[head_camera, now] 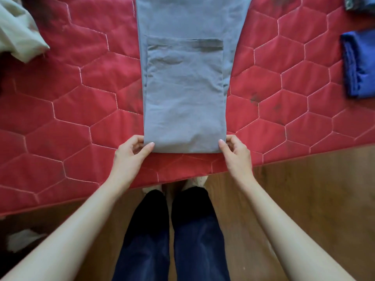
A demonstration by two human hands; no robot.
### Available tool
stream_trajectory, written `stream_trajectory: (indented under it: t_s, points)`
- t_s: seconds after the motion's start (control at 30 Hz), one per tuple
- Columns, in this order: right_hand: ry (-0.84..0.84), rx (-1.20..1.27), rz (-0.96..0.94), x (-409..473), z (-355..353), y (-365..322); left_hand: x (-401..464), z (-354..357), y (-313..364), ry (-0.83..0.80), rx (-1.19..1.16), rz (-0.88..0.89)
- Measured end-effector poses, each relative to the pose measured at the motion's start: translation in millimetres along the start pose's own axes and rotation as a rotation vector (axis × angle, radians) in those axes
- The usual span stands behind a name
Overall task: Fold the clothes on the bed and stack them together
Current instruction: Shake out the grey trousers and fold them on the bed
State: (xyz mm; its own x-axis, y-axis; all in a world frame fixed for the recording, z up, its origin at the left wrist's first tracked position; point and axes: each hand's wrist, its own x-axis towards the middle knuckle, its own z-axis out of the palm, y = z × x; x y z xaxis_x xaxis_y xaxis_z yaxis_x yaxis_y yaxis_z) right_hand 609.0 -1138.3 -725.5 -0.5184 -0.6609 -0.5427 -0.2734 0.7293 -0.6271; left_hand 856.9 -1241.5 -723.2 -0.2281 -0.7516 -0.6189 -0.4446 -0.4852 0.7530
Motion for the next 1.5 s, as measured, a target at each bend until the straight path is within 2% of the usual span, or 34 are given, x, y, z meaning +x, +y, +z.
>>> stream_trajectory:
  t_s: [0.1, 0.23, 0.4, 0.67, 0.93, 1.23, 1.27, 1.33, 1.4, 1.5]
  points:
    - [-0.045, -0.057, 0.040, -29.1, 1.6, 16.3, -27.8, 0.9, -16.9, -0.029, 0.023, -0.067]
    - [0.016, -0.094, 0.029, -33.4, 6.7, 12.5, -28.3, 6.1, -11.8, -0.031, 0.022, -0.096]
    - [0.159, -0.048, 0.020, 19.7, 14.3, -26.3, 30.0, 10.4, 25.4, 0.051, 0.212, -0.036]
    - [0.313, -0.086, -0.145, 107.7, 20.2, -94.0, 134.6, 7.9, 80.8, 0.257, 0.142, -0.006]
    - [0.431, -0.060, -0.215, 133.7, 18.7, -108.2, 158.5, 0.8, 97.8, 0.340, 0.087, 0.091]
    - [0.323, -0.142, -0.205, 178.5, 15.9, -128.5, 183.6, -5.7, 105.2, 0.397, 0.138, 0.100]
    - [0.317, -0.178, -0.204, 180.2, 15.2, -128.6, 182.4, -5.0, 105.6, 0.413, 0.180, 0.103]
    - [0.360, -0.271, -0.242, 176.5, 13.7, -127.8, 171.6, -0.6, 104.6, 0.497, 0.428, 0.157]
    - [0.409, -0.340, -0.336, 163.2, 13.9, -127.3, 148.1, 9.0, 102.1, 0.535, 0.651, 0.309]
    - [0.396, -0.410, -0.453, 122.4, 28.9, -121.4, 98.4, 35.5, 84.4, 0.381, 0.807, 0.549]
